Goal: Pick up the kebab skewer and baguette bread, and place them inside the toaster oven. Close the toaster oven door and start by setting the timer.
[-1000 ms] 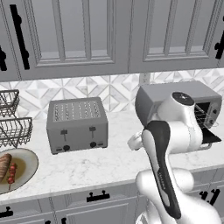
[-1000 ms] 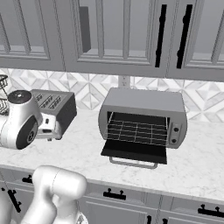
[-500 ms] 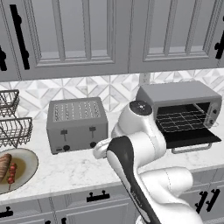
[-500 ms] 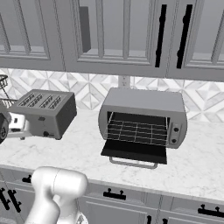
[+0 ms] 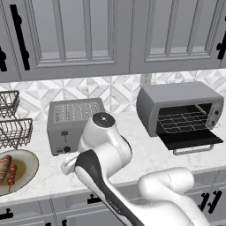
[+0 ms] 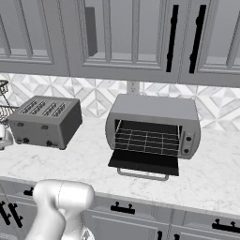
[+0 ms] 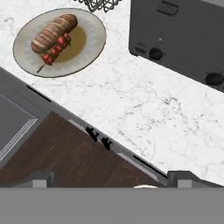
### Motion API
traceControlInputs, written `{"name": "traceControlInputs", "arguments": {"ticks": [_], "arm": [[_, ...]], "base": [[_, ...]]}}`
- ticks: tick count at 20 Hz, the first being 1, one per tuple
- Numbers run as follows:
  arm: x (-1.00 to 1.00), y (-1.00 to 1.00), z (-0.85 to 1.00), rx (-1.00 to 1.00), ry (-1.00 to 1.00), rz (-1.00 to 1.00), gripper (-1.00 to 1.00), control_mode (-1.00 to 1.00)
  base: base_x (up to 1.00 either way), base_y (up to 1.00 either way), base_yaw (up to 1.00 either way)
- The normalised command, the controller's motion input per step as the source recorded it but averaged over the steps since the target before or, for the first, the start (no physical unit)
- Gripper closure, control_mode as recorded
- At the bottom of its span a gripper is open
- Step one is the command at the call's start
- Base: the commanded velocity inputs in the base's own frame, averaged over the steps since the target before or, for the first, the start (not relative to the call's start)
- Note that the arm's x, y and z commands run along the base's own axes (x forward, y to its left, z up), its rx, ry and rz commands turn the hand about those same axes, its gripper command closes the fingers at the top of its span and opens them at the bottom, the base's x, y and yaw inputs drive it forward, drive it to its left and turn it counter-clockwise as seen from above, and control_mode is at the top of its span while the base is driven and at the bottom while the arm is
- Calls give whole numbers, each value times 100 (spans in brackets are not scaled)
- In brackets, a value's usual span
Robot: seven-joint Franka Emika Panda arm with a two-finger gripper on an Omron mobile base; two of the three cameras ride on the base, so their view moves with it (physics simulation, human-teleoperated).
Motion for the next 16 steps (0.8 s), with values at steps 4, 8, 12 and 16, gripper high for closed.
{"name": "traceControlInputs", "arguments": {"ticks": [4,8,12,16], "arm": [[28,100,-25,3,2,-2,-100,-100],[22,100,-15,10,0,-13,-100,-100],[29,69,-21,4,14,-4,-100,-100],[14,76,-33,-5,19,4,-100,-100]], "base": [[0,0,0],[0,0,0],[0,0,0],[0,0,0]]}}
